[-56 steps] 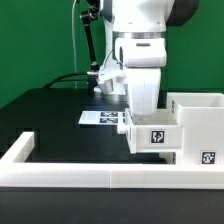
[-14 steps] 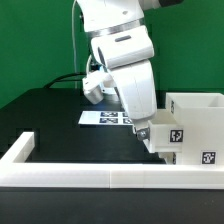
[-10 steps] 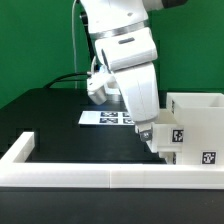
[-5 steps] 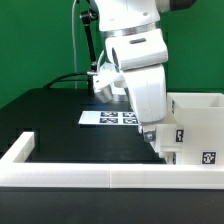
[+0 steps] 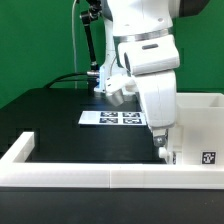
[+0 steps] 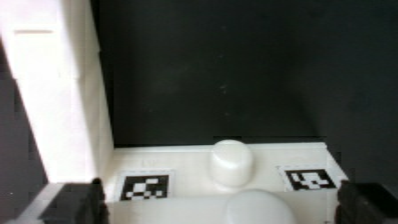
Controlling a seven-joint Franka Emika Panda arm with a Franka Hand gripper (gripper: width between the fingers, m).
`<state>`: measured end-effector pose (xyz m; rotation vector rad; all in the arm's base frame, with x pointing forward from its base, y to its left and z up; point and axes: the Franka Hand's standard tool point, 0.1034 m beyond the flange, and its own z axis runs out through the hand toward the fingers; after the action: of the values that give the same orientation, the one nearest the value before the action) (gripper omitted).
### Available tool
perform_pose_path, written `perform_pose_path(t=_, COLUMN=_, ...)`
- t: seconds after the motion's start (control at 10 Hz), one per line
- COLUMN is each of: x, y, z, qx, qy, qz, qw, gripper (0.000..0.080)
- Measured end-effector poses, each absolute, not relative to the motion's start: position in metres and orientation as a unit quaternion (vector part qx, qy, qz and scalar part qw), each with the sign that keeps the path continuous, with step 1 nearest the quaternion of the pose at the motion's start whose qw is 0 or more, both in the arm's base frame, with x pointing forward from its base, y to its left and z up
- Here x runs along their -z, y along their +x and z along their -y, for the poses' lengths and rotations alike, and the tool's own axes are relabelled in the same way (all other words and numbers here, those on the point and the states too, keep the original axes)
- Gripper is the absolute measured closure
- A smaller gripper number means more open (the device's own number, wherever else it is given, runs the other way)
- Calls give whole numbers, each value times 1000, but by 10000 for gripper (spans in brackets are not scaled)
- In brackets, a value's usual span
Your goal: Assemble drawer
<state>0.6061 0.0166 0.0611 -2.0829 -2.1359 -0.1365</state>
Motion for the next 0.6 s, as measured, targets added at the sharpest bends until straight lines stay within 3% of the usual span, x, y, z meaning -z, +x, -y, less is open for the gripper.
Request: perform_pose_path(t=0.6, x=-61, y=605, z=-22, qx=36, qy=-696, qz=713, qw=79, gripper=151)
